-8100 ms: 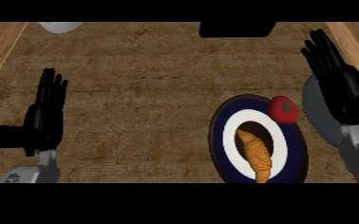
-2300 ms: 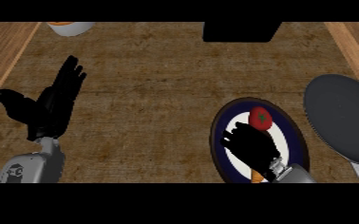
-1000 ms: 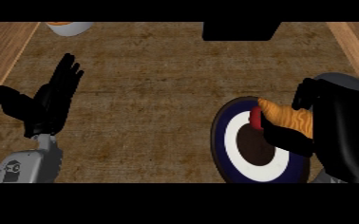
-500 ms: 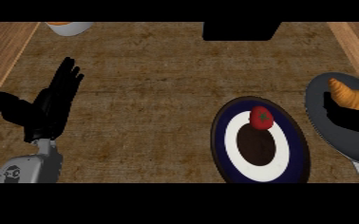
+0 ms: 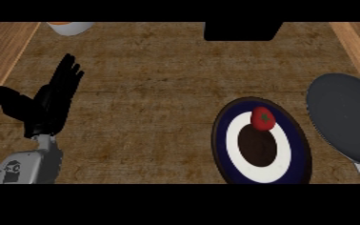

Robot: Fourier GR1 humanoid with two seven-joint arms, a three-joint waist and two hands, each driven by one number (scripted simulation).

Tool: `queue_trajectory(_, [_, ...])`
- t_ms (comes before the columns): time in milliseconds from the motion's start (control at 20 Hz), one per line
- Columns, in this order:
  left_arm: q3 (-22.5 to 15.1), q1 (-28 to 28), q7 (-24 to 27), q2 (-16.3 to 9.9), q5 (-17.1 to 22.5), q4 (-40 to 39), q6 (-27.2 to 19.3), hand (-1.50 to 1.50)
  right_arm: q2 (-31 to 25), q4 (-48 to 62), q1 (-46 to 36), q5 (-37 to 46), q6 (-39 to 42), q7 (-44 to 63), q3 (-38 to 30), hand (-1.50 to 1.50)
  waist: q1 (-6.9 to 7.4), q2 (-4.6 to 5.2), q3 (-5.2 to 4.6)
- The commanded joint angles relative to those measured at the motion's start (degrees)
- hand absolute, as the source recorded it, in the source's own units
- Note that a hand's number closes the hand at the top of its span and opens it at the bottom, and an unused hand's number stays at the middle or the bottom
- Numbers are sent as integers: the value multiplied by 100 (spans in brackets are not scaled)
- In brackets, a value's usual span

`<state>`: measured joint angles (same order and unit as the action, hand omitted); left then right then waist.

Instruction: Pick the croissant from the plate and place it in the pan

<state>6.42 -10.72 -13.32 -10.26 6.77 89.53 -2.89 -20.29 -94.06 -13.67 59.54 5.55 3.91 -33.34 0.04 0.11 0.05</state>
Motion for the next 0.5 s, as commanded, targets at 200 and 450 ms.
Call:
queue_trajectory(200, [-293,116,-57,294,-241,196,-209,0,-834,2790,-437,-612,-892,-1671,-391,150,75,9,5])
queue_trajectory(450, [35,78,15,-28,92,111,204,0,-923,4490,-997,-24,-1953,-1825,-84,150,123,30,4])
